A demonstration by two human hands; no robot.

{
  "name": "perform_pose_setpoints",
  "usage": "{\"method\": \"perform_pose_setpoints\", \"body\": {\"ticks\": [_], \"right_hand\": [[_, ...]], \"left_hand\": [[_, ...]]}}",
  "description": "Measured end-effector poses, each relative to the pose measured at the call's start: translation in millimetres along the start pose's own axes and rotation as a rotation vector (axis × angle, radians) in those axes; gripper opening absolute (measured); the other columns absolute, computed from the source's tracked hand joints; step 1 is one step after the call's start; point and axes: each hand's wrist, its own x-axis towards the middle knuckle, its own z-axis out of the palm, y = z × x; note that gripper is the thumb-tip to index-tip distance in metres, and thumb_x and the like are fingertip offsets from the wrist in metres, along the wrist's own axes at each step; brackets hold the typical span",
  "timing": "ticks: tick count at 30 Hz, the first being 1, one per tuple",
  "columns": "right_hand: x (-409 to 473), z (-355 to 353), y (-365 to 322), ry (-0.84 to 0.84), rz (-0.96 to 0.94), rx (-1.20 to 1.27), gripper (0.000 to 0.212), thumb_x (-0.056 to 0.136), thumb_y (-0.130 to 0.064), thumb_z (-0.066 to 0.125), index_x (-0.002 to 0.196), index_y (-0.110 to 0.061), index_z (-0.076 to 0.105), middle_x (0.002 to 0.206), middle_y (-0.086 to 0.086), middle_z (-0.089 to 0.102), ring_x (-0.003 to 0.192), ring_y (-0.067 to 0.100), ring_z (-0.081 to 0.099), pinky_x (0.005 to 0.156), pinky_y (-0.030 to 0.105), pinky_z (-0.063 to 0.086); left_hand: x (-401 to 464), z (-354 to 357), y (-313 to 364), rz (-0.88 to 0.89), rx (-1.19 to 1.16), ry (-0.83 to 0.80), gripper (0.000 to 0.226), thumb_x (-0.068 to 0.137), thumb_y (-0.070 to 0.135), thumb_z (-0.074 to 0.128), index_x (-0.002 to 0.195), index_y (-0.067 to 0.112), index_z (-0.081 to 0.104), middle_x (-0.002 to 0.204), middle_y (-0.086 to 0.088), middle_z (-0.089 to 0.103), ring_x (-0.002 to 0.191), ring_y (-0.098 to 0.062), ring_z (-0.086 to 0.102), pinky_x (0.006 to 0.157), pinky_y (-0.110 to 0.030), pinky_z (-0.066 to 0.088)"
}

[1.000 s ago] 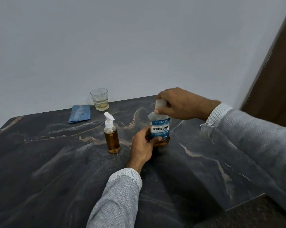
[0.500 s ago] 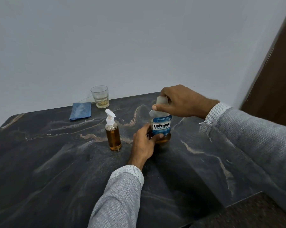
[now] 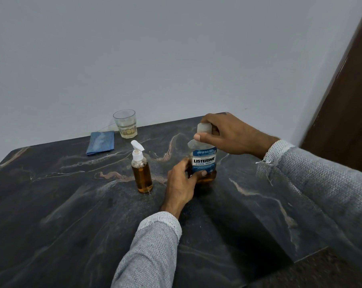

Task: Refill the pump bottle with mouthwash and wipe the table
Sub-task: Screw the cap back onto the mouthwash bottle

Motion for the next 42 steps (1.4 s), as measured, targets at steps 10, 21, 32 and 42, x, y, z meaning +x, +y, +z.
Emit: {"method": "perform_pose_setpoints", "body": {"ticks": [10, 21, 32, 42], "right_hand": [[-5, 10, -4, 0.071, 0.087, -0.002, 0.044, 0.095, -0.05, 0.049, 0.117, -0.012, 0.054, 0.092, -0.004, 0.061, 0.08, 0.01, 0.056, 0.087, 0.029, 0.039], [-15, 21, 11, 0.179, 0.036, 0.108, 0.058, 0.086, -0.061, 0.054, 0.127, -0.02, 0.049, 0.108, -0.005, 0.054, 0.091, 0.004, 0.05, 0.076, 0.021, 0.04], [-52, 80, 44, -0.059, 0.22, 0.729, 0.078, 0.078, -0.027, 0.08, 0.141, -0.022, 0.035, 0.133, -0.011, 0.054, 0.121, 0.001, 0.052, 0.104, 0.028, 0.046], [-59, 115, 56, 0.217, 0.257, 0.625, 0.045, 0.081, -0.021, 0.077, 0.118, -0.021, 0.051, 0.112, -0.015, 0.063, 0.104, -0.004, 0.06, 0.087, 0.015, 0.049]], "left_hand": [[-1, 4, 0, 0.014, 0.003, 0.049, 0.047, 0.082, 0.021, 0.074, 0.125, 0.026, 0.057, 0.125, 0.008, 0.064, 0.111, 0.005, 0.049, 0.076, -0.001, 0.035], [-1, -3, 2, -0.004, -0.04, -0.032, 0.047, 0.082, 0.022, 0.074, 0.124, 0.028, 0.056, 0.125, 0.01, 0.062, 0.116, -0.001, 0.052, 0.096, -0.021, 0.042], [1, -19, -5, -0.009, 0.052, -0.249, 0.075, 0.065, 0.027, 0.087, 0.128, 0.035, 0.048, 0.112, 0.024, 0.059, 0.107, 0.007, 0.054, 0.086, -0.009, 0.04], [3, -15, -7, -0.009, 0.136, -0.207, 0.087, 0.068, 0.045, 0.083, 0.141, 0.032, 0.037, 0.124, 0.017, 0.051, 0.11, -0.001, 0.053, 0.081, -0.013, 0.039]]}}
